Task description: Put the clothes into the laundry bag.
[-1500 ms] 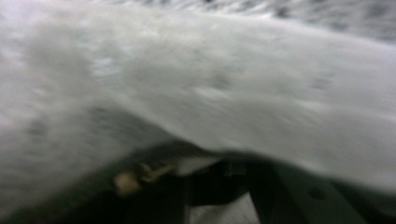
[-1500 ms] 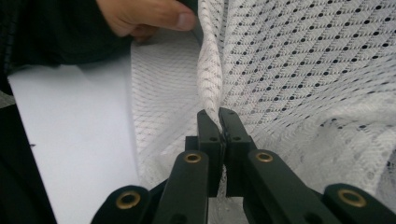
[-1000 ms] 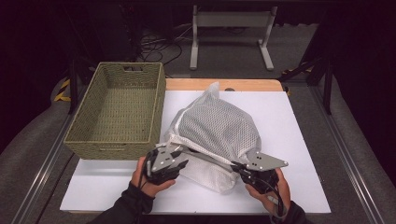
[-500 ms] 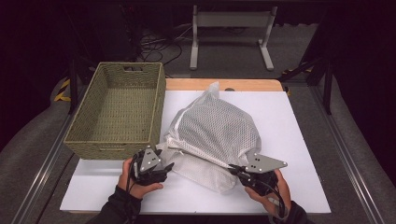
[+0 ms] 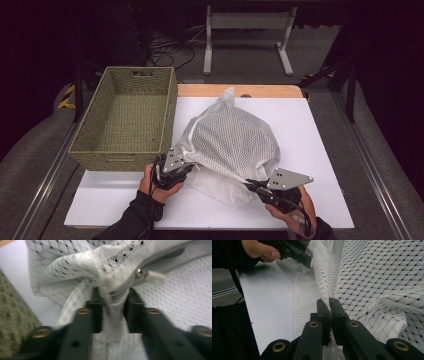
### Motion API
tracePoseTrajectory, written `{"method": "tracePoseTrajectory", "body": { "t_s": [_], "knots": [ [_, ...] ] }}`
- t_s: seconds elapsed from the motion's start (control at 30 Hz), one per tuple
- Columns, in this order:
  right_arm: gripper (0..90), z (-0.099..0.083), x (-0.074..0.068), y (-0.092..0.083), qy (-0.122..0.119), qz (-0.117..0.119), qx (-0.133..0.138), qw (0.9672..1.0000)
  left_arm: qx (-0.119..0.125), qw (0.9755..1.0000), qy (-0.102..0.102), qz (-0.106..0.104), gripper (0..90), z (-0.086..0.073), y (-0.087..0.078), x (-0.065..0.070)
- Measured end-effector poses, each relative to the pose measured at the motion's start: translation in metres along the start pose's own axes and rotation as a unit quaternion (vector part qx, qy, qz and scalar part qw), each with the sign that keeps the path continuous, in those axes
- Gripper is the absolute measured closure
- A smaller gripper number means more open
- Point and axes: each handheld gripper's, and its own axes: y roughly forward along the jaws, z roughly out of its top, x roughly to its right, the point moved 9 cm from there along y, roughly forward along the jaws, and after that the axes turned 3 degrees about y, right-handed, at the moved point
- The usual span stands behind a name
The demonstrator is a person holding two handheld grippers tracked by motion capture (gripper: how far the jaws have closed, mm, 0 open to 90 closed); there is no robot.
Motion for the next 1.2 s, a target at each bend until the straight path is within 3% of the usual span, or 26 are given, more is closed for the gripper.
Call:
{"method": "tracePoseTrajectory", "body": {
  "t_s": [0.1, 0.23, 0.53, 0.73, 0.97, 1.2],
  "knots": [
    [87.9, -0.002, 0.003, 0.001, 0.001, -0.009, -0.002, 1.0, 0.002, 0.9999, 0.002, -0.01, 85.0, -0.001, -0.006, 0.0],
    [88.4, -0.005, 0.008, 0.004, 0.004, -0.017, -0.001, 0.9999, 0.012, 0.9995, -0.001, -0.029, 85.6, -0.003, -0.02, -0.002],
    [88.8, -0.004, 0.011, 0.017, 0.004, -0.025, 0.0, 0.9997, 0.017, 0.9985, 0.013, -0.05, 86.1, -0.014, -0.05, 0.006],
    [88.6, -0.004, 0.01, 0.024, 0.002, -0.024, -0.006, 0.9997, 0.017, 0.9975, 0.008, -0.068, 86.1, -0.024, -0.059, 0.016],
    [88.7, -0.009, 0.006, 0.034, -0.002, -0.02, -0.016, 0.9997, 0.023, 0.9972, 0.001, -0.071, 86.0, -0.029, -0.066, 0.019],
    [88.6, -0.014, 0.007, 0.04, -0.004, -0.028, -0.029, 0.9992, 0.02, 0.994, 0.003, -0.107, 86.3, -0.035, -0.072, 0.034]
  ]
}}
